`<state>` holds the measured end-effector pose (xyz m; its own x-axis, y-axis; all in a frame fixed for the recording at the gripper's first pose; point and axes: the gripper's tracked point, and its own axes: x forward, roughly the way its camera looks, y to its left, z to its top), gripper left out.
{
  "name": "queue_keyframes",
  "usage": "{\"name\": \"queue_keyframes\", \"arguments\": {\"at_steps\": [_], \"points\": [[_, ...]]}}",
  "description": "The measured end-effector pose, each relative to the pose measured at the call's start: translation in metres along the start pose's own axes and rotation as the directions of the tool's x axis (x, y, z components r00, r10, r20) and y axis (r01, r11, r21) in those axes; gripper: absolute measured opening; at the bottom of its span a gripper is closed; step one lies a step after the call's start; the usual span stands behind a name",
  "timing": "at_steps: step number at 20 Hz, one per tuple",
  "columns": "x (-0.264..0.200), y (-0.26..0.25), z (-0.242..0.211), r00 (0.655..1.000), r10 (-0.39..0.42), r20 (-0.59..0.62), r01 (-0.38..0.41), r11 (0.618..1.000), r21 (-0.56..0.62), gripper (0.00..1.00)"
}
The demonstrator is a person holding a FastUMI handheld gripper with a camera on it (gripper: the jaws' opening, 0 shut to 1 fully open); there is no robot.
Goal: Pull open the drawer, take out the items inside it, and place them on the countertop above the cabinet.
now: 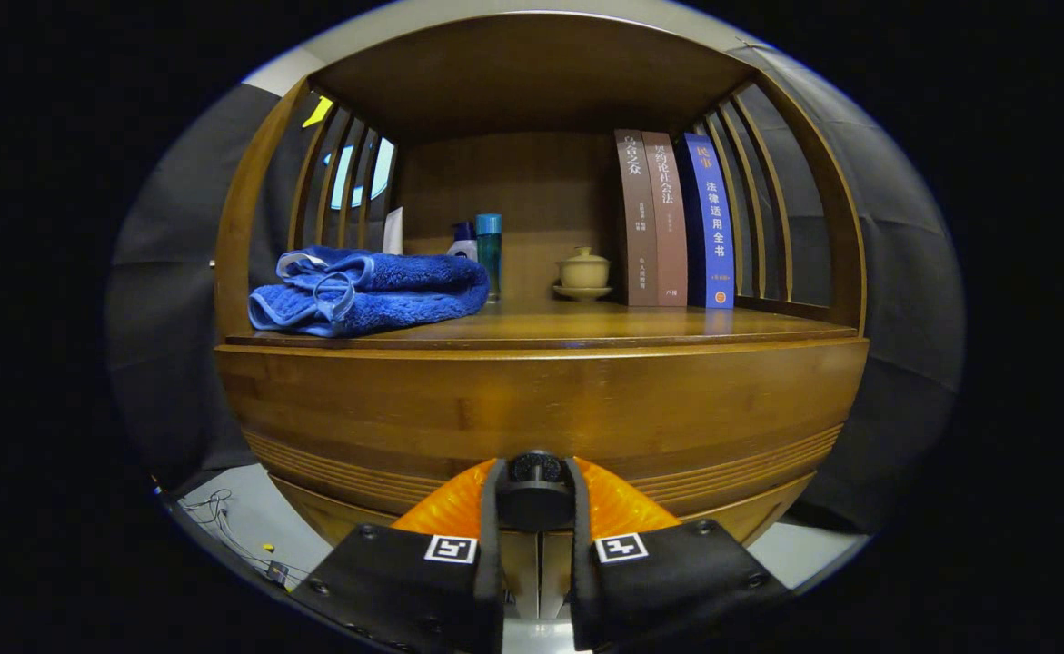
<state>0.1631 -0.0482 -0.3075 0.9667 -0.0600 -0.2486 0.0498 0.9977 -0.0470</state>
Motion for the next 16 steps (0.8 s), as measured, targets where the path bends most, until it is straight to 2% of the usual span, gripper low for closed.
{"name": "queue_keyframes", "arguments": {"at_steps": [4,16], "points": [[-0.011,-0.001,0.001,1.000,-0.016,0.001,0.016,1.000,0.014,0.33],[-0.117,-0.004,-0.015,1.000,0.009,-0.018,-0.008,0.999,0.047,0.33]]}}
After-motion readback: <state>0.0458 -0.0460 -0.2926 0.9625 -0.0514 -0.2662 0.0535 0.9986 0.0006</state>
